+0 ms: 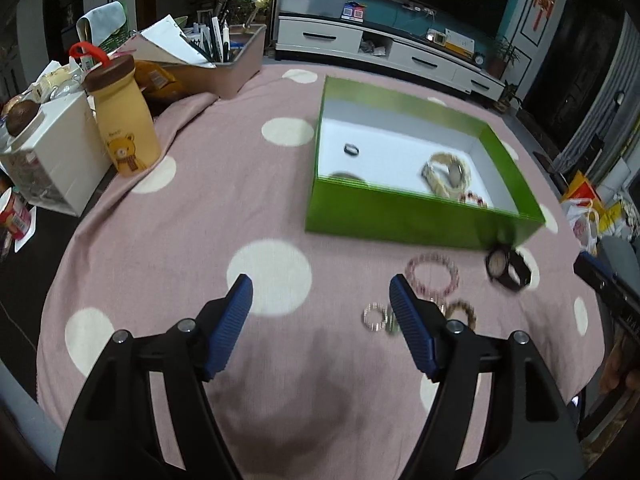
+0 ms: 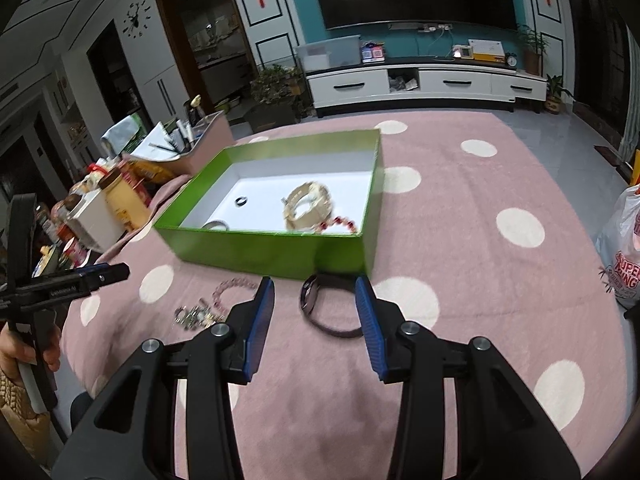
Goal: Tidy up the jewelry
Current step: 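Move both tools back over the remaining jewelry on the tablecloth, then grasp the wooden bead bracelet with the right tool while the left tool grasps the beaded ring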
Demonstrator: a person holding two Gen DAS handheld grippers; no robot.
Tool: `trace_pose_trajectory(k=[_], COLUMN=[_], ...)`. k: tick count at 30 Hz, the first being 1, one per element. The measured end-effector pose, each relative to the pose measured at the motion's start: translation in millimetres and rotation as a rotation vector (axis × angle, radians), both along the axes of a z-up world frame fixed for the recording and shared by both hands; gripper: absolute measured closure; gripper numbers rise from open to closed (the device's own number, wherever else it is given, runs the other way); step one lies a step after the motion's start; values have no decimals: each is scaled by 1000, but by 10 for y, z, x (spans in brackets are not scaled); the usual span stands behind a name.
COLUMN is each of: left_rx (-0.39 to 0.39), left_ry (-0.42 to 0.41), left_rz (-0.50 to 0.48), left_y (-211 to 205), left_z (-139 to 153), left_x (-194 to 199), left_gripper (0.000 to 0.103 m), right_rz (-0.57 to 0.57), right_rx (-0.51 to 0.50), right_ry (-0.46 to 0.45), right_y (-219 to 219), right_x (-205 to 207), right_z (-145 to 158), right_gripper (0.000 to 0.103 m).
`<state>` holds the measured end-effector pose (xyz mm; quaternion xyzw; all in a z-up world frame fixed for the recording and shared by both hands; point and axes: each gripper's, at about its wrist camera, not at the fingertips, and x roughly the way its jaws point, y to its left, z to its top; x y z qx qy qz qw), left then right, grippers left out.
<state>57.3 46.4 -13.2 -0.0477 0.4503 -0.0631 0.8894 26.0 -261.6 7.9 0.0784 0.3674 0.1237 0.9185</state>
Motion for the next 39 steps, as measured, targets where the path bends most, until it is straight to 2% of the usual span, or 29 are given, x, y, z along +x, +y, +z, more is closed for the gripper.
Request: trace_pose_trajectory(k=[15, 25, 33, 36, 39], left_rx=[5, 7, 4, 4, 2], left_ry=[51, 52, 57, 59, 60], left_rz=[-36, -51, -57, -59, -64], left_y=[-78, -123, -131, -132, -146], left_z=[-345, -435, -460, -470, -481], left_x=[-345, -409, -382, -361, -343], left_gripper=[31, 31, 31, 31, 31], right_rz=[82, 119, 106, 92, 79], right_rx=[10, 37, -60, -91, -165], right_ry=[107, 191, 191, 192, 169], right_y=[304, 585, 872, 922, 993], right_x=[-165, -68, 108, 169, 184], right_z=[-359, -631, -706, -743, -761], right_gripper=[61, 61, 61, 64, 69])
